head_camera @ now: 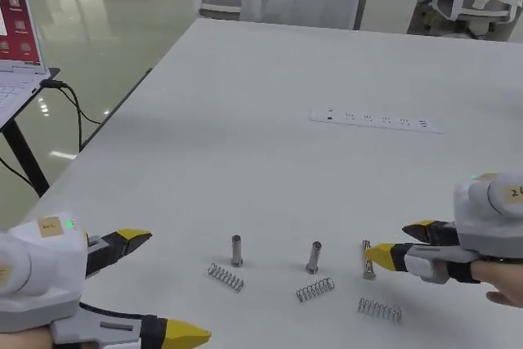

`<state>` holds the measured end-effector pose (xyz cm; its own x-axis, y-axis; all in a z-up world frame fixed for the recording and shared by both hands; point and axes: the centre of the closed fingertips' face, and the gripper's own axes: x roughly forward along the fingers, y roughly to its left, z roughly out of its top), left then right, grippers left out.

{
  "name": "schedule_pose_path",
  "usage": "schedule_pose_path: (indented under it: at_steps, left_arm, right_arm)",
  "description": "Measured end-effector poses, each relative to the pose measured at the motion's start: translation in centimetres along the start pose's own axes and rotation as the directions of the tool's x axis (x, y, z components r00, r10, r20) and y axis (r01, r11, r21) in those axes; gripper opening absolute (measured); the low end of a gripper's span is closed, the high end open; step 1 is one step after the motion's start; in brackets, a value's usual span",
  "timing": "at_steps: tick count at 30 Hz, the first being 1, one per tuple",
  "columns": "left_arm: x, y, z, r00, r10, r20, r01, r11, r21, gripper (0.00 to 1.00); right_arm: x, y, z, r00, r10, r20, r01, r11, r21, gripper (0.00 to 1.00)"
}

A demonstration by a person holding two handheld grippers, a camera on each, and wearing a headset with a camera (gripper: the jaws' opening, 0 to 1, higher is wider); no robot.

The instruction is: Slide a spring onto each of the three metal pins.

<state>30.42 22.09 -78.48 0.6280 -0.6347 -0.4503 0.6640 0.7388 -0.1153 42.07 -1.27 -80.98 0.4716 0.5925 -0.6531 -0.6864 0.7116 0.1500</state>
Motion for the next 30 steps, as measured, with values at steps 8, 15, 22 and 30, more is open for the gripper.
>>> schedule_pose_path:
  at_steps: [8,15,22,30]
  left_arm:
    - [-0.4,0.5,0.0,0.9999,0.009,-0.005,-0.009,1.000,-0.001,0.96]
    - [-0.4,0.7,0.3,1.0000,0.008,0.003,-0.008,1.000,0.001,0.96]
    - [0.0,0.4,0.7,1.0000,-0.007,0.002,0.007,1.000,0.011,0.97]
    - [-0.1,0.2,0.7,0.9999,-0.014,0.001,0.014,1.000,0.012,0.96]
  right_arm:
    - [1.0,-0.6,-0.3,0.9994,-0.012,-0.034,0.016,0.994,0.106,0.31]
    - [1.9,-0.7,-0.9,0.9967,-0.018,-0.079,0.028,0.991,0.134,0.24]
    - [3.3,-0.7,-1.3,0.9899,-0.035,-0.138,0.055,0.988,0.145,0.21]
    - [4.4,-1.6,-2.2,0.9746,-0.100,-0.200,0.124,0.986,0.110,0.17]
